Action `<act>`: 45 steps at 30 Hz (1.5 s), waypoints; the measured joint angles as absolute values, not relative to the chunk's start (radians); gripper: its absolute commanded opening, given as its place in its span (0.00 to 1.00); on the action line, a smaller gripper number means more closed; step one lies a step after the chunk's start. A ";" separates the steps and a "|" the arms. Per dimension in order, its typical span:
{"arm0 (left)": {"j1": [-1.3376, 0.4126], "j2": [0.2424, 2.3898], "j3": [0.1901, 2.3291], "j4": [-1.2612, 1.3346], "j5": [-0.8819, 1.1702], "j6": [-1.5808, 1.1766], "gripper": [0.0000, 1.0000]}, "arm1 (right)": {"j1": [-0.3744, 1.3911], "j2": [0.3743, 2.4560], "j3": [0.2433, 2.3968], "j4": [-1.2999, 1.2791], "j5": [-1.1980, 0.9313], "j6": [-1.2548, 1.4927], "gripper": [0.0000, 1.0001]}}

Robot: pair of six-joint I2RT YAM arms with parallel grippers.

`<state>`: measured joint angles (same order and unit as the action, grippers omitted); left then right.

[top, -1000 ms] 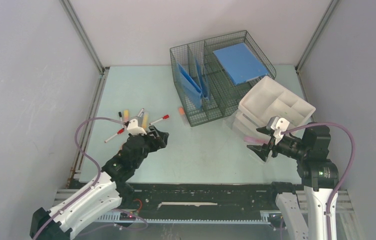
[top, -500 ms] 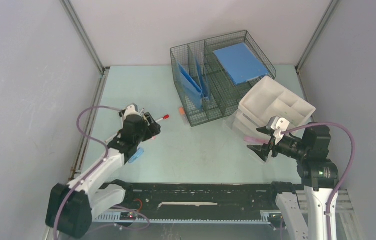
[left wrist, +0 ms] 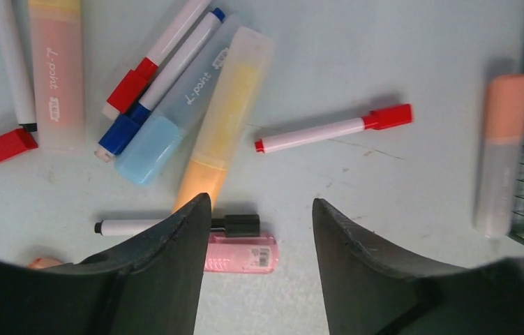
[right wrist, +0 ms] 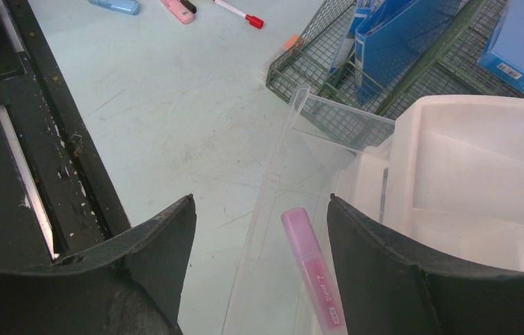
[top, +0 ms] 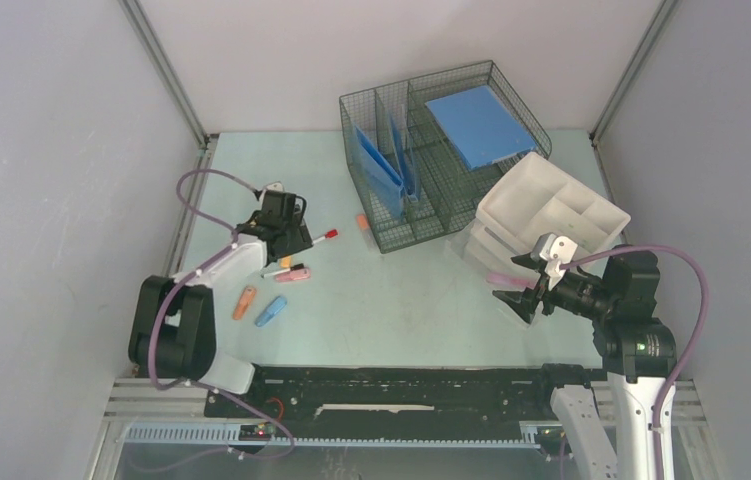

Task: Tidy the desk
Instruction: Pick up the stationery from the center of the board.

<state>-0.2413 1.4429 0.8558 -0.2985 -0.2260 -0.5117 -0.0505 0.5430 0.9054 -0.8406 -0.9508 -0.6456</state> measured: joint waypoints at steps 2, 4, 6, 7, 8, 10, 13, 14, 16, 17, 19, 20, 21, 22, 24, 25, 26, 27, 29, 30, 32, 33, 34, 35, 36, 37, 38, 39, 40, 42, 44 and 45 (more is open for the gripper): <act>-0.234 1.482 0.873 -0.311 -0.236 -0.496 0.60 | -0.050 0.543 0.905 -0.840 -0.950 -0.646 0.77; -0.221 1.513 0.882 -0.321 -0.241 -0.487 0.57 | -0.050 0.543 0.905 -0.840 -0.950 -0.646 0.76; -0.195 1.541 0.885 -0.329 -0.239 -0.479 0.54 | -0.050 0.543 0.905 -0.840 -0.949 -0.646 0.77; -0.181 1.552 0.886 -0.330 -0.237 -0.476 0.52 | -0.050 0.543 0.905 -0.840 -0.948 -0.646 0.77; -0.170 1.563 0.888 -0.332 -0.233 -0.472 0.52 | -0.049 0.543 0.905 -0.840 -0.947 -0.646 0.76; -0.146 1.588 0.897 -0.336 -0.228 -0.468 0.50 | -0.048 0.543 0.905 -0.840 -0.947 -0.646 0.77; -0.133 1.620 0.910 -0.339 -0.218 -0.465 0.46 | -0.046 0.543 0.905 -0.840 -0.944 -0.646 0.76; -0.132 1.631 0.915 -0.339 -0.213 -0.462 0.46 | -0.045 0.543 0.905 -0.840 -0.944 -0.646 0.76; -0.132 1.647 0.925 -0.341 -0.205 -0.460 0.45 | -0.045 0.543 0.905 -0.841 -0.944 -0.646 0.77; -0.132 1.650 0.927 -0.340 -0.202 -0.459 0.46 | -0.044 0.543 0.905 -0.840 -0.944 -0.646 0.76; -0.132 1.654 0.931 -0.342 -0.199 -0.458 0.45 | -0.044 0.543 0.905 -0.840 -0.944 -0.646 0.76; -0.132 1.654 0.932 -0.344 -0.198 -0.456 0.45 | -0.044 0.543 0.905 -0.840 -0.944 -0.646 0.77; -0.132 1.655 0.933 -0.345 -0.197 -0.453 0.45 | -0.044 0.543 0.905 -0.840 -0.944 -0.646 0.76; -0.132 1.657 0.937 -0.350 -0.194 -0.451 0.46 | -0.044 0.543 0.905 -0.840 -0.944 -0.646 0.77; -0.131 1.662 0.945 -0.354 -0.182 -0.444 0.46 | -0.044 0.543 0.905 -0.840 -0.944 -0.646 0.76; -0.131 1.663 0.946 -0.355 -0.177 -0.442 0.47 | -0.044 0.543 0.905 -0.841 -0.944 -0.646 0.77; -0.131 1.664 0.947 -0.355 -0.171 -0.441 0.48 | -0.044 0.543 0.905 -0.840 -0.944 -0.646 0.76; -0.131 1.665 0.947 -0.358 -0.167 -0.437 0.48 | -0.044 0.543 0.905 -0.840 -0.943 -0.646 0.77; -0.131 1.666 0.947 -0.364 -0.157 -0.434 0.50 | -0.044 0.543 0.905 -0.840 -0.944 -0.646 0.76; -0.131 1.667 0.947 -0.368 -0.152 -0.434 0.51 | -0.044 0.543 0.905 -0.841 -0.944 -0.646 0.76; -0.131 1.673 0.952 -0.382 -0.150 -0.432 0.51 | -0.044 0.543 0.905 -0.840 -0.943 -0.646 0.76; -0.131 1.676 0.958 -0.390 -0.149 -0.431 0.51 | -0.044 0.543 0.905 -0.840 -0.943 -0.646 0.76; -0.131 1.679 0.964 -0.395 -0.149 -0.427 0.51 | -0.044 0.543 0.905 -0.840 -0.943 -0.646 0.77; -0.133 1.682 0.972 -0.402 -0.149 -0.425 0.49 | -0.043 0.543 0.905 -0.840 -0.943 -0.646 0.77; -0.135 1.685 0.979 -0.407 -0.149 -0.424 0.46 | -0.043 0.543 0.905 -0.840 -0.943 -0.646 0.77; -0.137 1.686 0.982 -0.409 -0.151 -0.424 0.42 | -0.043 0.543 0.905 -0.840 -0.943 -0.646 0.77; -0.140 1.687 0.985 -0.413 -0.153 -0.421 0.38 | -0.042 0.543 0.905 -0.840 -0.943 -0.646 0.77; -0.142 1.687 0.987 -0.416 -0.154 -0.418 0.36 | -0.041 0.543 0.905 -0.840 -0.942 -0.647 0.77; -0.146 1.687 0.990 -0.421 -0.155 -0.415 0.34 | -0.040 0.543 0.905 -0.840 -0.942 -0.647 0.76; -0.151 1.687 0.992 -0.426 -0.154 -0.413 0.29 | -0.038 0.543 0.905 -0.840 -0.941 -0.647 0.77; -0.153 1.688 0.992 -0.427 -0.155 -0.409 0.24 | -0.038 0.543 0.905 -0.840 -0.939 -0.647 0.76; -0.154 1.688 0.992 -0.427 -0.154 -0.409 0.24 | -0.038 0.543 0.905 -0.840 -0.939 -0.647 0.77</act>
